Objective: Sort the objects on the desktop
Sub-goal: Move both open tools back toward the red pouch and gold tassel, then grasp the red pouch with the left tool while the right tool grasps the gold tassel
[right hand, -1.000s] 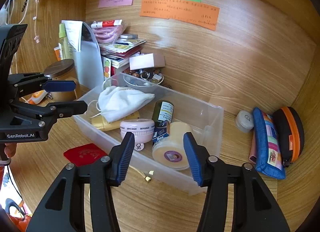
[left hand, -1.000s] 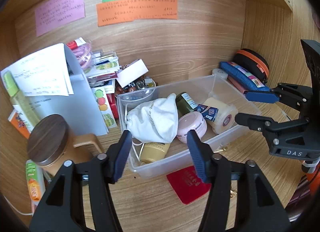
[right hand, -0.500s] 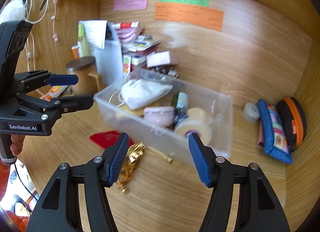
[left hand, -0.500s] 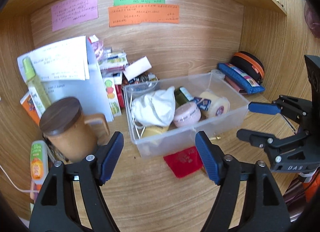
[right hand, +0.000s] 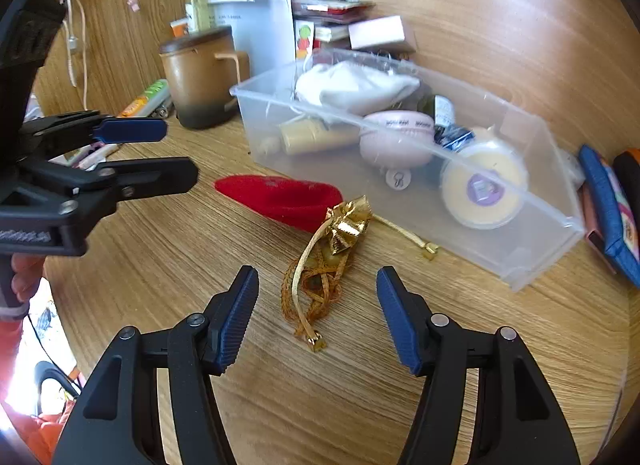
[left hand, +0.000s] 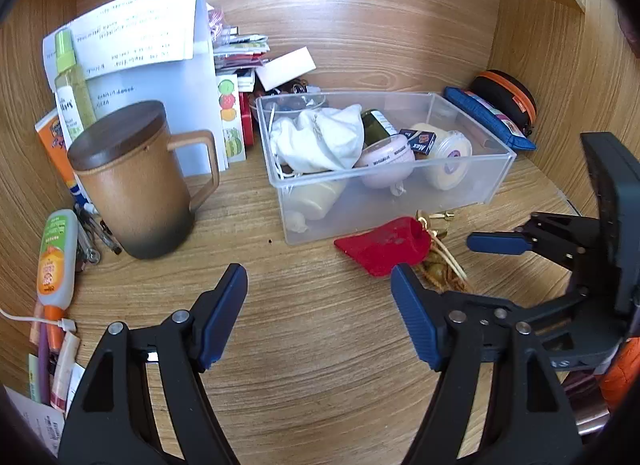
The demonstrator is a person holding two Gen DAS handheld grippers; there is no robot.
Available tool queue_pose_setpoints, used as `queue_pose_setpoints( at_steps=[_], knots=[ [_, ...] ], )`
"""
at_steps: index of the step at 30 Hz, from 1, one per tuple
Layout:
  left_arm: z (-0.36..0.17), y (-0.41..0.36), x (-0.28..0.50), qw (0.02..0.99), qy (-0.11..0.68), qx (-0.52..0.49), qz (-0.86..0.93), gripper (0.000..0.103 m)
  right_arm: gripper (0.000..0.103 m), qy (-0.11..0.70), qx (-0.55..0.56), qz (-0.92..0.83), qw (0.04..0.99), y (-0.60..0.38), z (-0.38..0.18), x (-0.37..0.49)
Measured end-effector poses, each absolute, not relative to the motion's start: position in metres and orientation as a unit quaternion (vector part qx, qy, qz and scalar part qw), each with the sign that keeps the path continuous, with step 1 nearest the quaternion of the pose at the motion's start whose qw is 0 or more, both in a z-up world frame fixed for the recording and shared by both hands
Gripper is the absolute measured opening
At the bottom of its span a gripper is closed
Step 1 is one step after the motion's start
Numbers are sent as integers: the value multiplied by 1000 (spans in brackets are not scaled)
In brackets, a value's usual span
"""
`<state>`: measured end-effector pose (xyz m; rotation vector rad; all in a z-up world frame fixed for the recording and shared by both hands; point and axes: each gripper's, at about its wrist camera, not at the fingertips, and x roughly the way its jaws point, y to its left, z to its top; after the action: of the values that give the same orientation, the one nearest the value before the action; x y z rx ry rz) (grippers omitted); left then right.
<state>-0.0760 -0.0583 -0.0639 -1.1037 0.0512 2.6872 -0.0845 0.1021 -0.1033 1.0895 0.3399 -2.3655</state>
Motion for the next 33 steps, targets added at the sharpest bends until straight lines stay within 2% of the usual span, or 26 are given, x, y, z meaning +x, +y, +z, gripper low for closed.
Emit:
queue_pose_setpoints(
  at_steps=[1,3,5,8,11,18,20,22,24,26,28,33],
  knots=[
    [-65,-58,-75,121,18,-378,918,74,54,125,404,-869,256,101,-105,-86],
    [-66,-56,-75,126,21,-378,917,74,42,124,412,-865,256,98,-109,-91],
    [-67,-52,-75,135,28,-378,915,74,35,125,420,-861,259,95,-113,-95],
    [-69,-43,-77,153,40,-380,911,74,32,131,419,-862,255,94,-116,-96],
    [-73,-30,-81,168,55,-387,905,74,20,129,418,-862,255,98,-114,-97],
    [-86,-1,-98,189,89,-407,890,74,20,123,420,-865,246,117,-113,-94],
    [-91,10,-104,192,104,-413,884,69,20,121,419,-866,244,123,-111,-92],
    [-95,18,-108,192,117,-420,879,56,20,118,419,-867,242,129,-110,-92],
    [-102,26,-112,195,133,-432,871,50,20,115,418,-869,240,134,-109,-92],
    [-104,30,-114,195,134,-433,870,49,20,115,417,-870,239,137,-107,-92],
    [-105,30,-117,196,129,-438,868,40,20,116,415,-871,237,140,-106,-91],
    [-104,31,-115,187,124,-431,874,27,20,111,412,-875,229,152,-104,-90]
  ],
)
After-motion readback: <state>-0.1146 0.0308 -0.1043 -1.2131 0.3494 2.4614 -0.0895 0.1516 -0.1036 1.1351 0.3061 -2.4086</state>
